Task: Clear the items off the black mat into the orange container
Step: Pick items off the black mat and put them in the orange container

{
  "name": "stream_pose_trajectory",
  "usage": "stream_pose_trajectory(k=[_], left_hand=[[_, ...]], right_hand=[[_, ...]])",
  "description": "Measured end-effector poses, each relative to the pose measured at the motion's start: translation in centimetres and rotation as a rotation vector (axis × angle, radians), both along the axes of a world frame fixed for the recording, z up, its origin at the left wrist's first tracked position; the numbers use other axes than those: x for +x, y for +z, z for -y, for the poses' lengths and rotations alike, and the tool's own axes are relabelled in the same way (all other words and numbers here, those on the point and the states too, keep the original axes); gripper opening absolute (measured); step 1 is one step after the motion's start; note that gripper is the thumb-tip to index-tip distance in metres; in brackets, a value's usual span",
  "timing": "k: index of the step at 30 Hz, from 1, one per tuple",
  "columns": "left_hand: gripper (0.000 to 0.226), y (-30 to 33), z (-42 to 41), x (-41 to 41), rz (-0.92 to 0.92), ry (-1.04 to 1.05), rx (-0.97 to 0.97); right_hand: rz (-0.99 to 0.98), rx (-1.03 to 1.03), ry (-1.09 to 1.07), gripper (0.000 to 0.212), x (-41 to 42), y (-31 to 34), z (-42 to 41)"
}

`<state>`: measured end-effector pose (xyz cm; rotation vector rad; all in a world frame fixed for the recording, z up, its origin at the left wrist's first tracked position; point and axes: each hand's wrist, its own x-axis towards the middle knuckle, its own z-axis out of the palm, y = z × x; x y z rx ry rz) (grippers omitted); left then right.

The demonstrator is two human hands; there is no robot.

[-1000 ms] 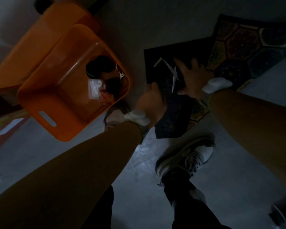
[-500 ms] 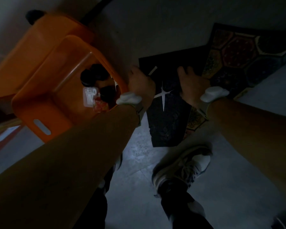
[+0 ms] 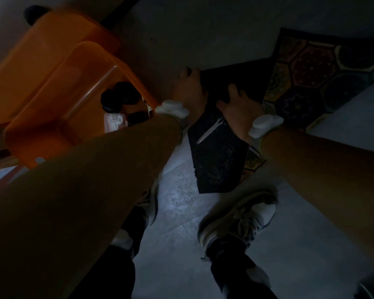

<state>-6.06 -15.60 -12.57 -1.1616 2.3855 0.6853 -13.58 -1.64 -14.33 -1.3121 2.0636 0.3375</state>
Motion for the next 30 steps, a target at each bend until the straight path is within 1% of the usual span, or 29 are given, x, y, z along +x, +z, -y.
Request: stream_pose_trajectory(k=[2, 5, 9, 12, 14, 16, 18, 20, 21, 23, 26, 28, 30], left_hand=[[0.044, -0.3, 0.4, 0.1, -0.004, -0.116, 0.025], [0.035, -0.8, 1.0, 0.1, -0.033, -0.24, 0.0], [0.035, -0.9, 1.6, -0.2, -0.002, -0.25, 0.106], [0.03, 0.2, 1.5, 0.2, 0.058, -0.26, 0.16], [0.027, 1.3, 1.4, 0.7, 0.103, -0.262, 0.173], [0.029, 3.0, 1.0, 1.3, 0.102, -0.209, 0.181], [0.03, 5.2, 0.1, 1.6, 0.061, -0.113, 0.162], [0.032, 7.8, -0.7, 2.3, 0.005, 0.012, 0.136], [0.036, 9.5, -0.8, 3.1, -0.036, 0.071, 0.153], [0.04, 11.7, -1.6, 4.1, -0.123, 0.144, 0.213], [0.037, 15.0, -0.8, 7.3, -0.192, 0.243, 0.292], [0.032, 16.9, 0.4, 9.3, -0.181, 0.27, 0.332], [0.03, 18.1, 1.7, 12.0, -0.164, 0.283, 0.401]], right_hand=[[-0.007, 0.011, 0.057, 0.045, 0.6, 0.4, -0.6], [-0.013, 0.053, 0.052, 0.044, 0.9, 0.4, -1.8], [-0.007, 0.072, 0.071, 0.037, 2.3, 1.0, -3.4], [0.077, 0.151, -0.009, 0.039, 3.3, 2.5, -5.2], [0.095, 0.143, -0.16, 0.046, 4.5, 4.1, -6.4], [0.06, 0.129, -0.319, 0.056, 6.4, 5.8, -7.2], [0.046, 0.113, -0.501, 0.065, 8.3, 7.7, -7.2], [0.108, 0.132, -0.596, 0.056, 9.7, 9.7, -6.6], [0.135, 0.146, -0.624, 0.049, 10.1, 11.0, -6.0], [0.187, 0.138, -0.739, 0.043, 10.5, 12.3, -5.4], [0.232, 0.005, -0.887, 0.04, 11.6, 16.3, -2.6], [0.253, -0.106, -0.933, 0.039, 12.1, 19.1, 0.2], [0.318, -0.183, -0.941, 0.037, 13.0, 21.8, 3.2]])
